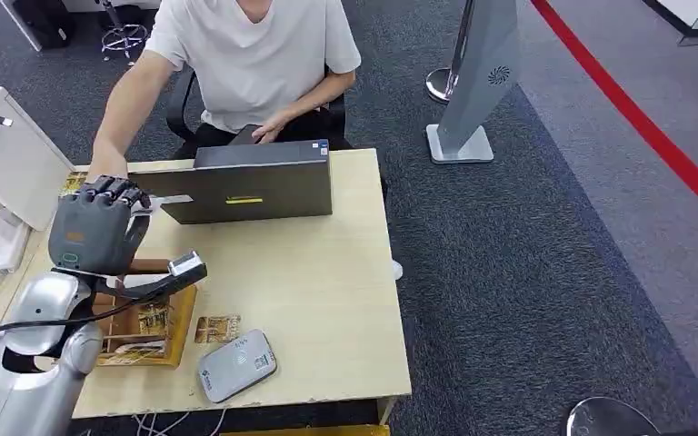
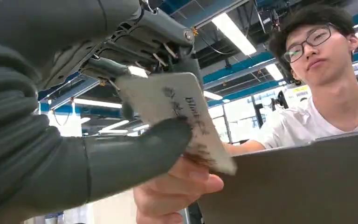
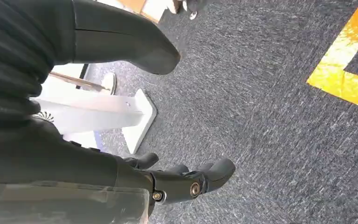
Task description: Pass the card to the sensor for recognition and then transmit it.
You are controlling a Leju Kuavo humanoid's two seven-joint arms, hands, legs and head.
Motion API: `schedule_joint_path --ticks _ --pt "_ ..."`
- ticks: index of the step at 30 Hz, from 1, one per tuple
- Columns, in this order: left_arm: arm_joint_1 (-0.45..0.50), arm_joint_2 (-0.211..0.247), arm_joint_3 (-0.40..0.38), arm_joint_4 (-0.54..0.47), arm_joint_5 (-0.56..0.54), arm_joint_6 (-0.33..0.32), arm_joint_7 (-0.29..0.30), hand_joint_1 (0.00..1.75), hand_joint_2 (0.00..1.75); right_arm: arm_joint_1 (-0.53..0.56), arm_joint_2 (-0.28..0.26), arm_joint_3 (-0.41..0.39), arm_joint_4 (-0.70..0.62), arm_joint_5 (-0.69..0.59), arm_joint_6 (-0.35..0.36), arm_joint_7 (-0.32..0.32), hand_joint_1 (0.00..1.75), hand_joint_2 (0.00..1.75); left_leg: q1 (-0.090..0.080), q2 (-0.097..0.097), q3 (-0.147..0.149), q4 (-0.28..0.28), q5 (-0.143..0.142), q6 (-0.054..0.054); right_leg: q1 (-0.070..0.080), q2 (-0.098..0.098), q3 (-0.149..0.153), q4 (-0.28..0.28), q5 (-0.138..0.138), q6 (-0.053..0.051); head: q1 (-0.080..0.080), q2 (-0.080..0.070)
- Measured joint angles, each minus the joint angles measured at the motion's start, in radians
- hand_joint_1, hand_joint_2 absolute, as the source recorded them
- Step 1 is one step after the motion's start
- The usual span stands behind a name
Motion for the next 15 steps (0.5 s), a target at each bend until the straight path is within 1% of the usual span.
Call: schedule_joint_path --ticks 15 --pt "0.000 0.005 -0.001 -0.006 0.002 -0.003 0.000 1.75 1.75 0.000 0.000 0.000 0.000 0.000 0.000 0.000 0.00 1.75 0.000 0.000 0.000 0.000 0.000 0.000 0.000 0.000 0.000 0.000 0.000 0.000 0.000 0.000"
